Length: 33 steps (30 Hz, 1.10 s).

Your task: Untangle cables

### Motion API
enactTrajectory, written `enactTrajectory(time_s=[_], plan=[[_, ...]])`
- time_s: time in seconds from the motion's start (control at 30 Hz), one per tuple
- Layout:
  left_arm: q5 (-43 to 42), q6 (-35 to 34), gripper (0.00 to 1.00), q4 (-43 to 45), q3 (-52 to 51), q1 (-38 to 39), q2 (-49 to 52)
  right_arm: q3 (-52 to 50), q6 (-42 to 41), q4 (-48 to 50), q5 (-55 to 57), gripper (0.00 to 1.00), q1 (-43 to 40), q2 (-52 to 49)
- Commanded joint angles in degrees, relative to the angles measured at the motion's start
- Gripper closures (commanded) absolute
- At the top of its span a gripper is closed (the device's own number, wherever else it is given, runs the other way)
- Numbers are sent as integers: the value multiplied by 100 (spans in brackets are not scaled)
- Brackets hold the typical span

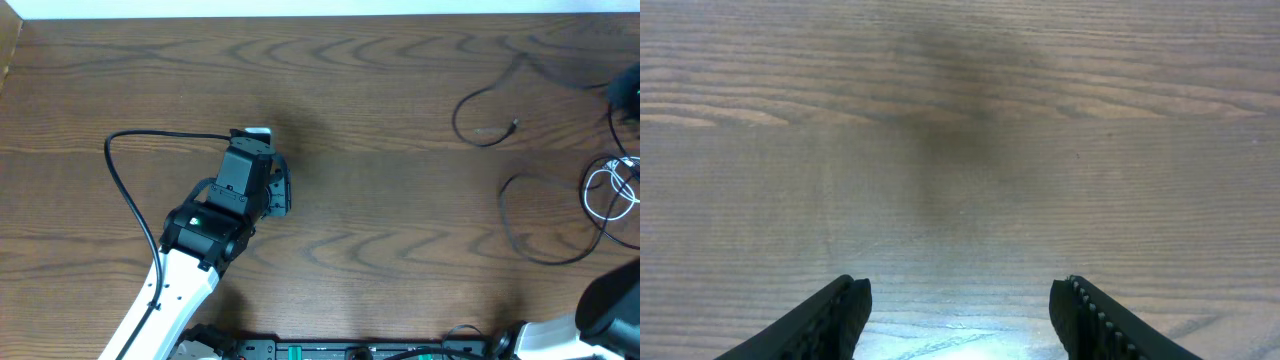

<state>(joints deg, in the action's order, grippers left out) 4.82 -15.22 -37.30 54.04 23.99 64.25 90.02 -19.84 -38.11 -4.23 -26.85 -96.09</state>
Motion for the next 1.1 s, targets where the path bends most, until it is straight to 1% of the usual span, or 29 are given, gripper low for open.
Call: enactTrajectory(time_s=[0.0, 0.13, 0.27, 0.37, 0.43, 0.7, 0.97, 1.0, 1.03, 1.07], plan=[[11, -57, 37, -20, 61, -35, 22, 658, 190, -9, 575, 99, -365, 302], [11, -57, 37, -17, 61, -35, 22, 1379, 188, -17, 605, 99, -763, 341], [11, -57, 37, -17, 61, -35, 22, 1766, 190, -11, 605, 99, -940, 341], [11, -72, 37, -17, 61, -35, 22, 1792, 190, -120, 603, 99, -946, 337], [11, -166, 37, -17, 61, -35, 22, 1781, 190, -374, 603, 99, -918, 297], [11, -164, 37, -22, 61, -35, 22, 1626, 190, -1217, 632, 99, -870, -9], [11, -164, 37, -22, 61, -35, 22, 1615, 190, -1818, 1412, 98, -874, -457], [11, -164, 37, -22, 61, -35, 22, 1615, 190, -1862, 1464, 92, -874, -511], [11, -164, 37, -22, 61, -35, 22, 1615, 190, -1884, 1458, 81, -874, -540], [11, -164, 37, -20, 61, -35, 22, 1615, 192, -1912, 1423, 65, -874, -573]])
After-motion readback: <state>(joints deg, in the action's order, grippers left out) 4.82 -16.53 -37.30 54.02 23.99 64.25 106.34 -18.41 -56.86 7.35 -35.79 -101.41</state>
